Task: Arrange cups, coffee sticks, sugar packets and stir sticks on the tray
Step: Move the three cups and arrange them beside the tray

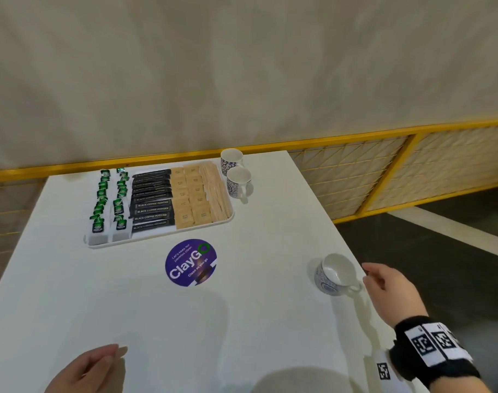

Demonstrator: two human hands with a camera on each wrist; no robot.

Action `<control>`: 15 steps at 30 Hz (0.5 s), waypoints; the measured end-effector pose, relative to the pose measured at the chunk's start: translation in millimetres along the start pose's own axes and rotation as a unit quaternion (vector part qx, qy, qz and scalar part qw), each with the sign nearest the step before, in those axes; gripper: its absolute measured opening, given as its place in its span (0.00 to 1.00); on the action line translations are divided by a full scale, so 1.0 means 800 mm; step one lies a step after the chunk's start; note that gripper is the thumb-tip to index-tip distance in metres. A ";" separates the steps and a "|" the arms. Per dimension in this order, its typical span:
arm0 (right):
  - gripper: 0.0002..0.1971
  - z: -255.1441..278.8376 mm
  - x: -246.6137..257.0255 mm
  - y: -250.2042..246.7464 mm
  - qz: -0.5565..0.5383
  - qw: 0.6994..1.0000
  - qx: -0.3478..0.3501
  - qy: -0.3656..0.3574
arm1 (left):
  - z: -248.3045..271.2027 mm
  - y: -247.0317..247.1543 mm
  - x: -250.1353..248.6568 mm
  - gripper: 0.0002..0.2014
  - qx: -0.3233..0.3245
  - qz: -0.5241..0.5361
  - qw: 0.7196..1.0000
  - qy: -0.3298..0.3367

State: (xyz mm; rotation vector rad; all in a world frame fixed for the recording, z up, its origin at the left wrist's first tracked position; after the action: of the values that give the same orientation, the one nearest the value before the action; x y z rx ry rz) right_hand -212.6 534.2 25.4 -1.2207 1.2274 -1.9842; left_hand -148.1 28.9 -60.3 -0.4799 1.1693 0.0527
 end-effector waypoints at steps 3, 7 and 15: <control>0.16 0.014 -0.012 0.007 0.001 1.000 0.018 0.009 | 0.004 -0.013 0.009 0.11 -0.010 0.017 1.000 -0.009; 0.15 0.023 -0.016 0.016 -0.011 0.999 0.030 0.006 | 0.007 -0.027 0.019 0.09 -0.006 0.030 0.998 -0.047; 0.16 0.013 -0.017 0.024 0.014 0.999 0.043 0.016 | 0.009 -0.048 0.030 0.09 -0.004 0.069 0.996 -0.061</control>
State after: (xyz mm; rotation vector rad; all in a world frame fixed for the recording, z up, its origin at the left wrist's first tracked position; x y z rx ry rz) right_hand -197.5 531.5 4.7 -1.1292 1.1551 -2.0219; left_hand -121.5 -7.9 -66.9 -0.3971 1.0817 0.2040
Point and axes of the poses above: each hand's wrist, its own z-axis away from the middle knuckle, its own y-axis out of the palm, x = y × z, the point moved 1 cm from there along -z, towards the middle knuckle, and after that the axes turned 4 degrees about z, right-handed, at the moved point
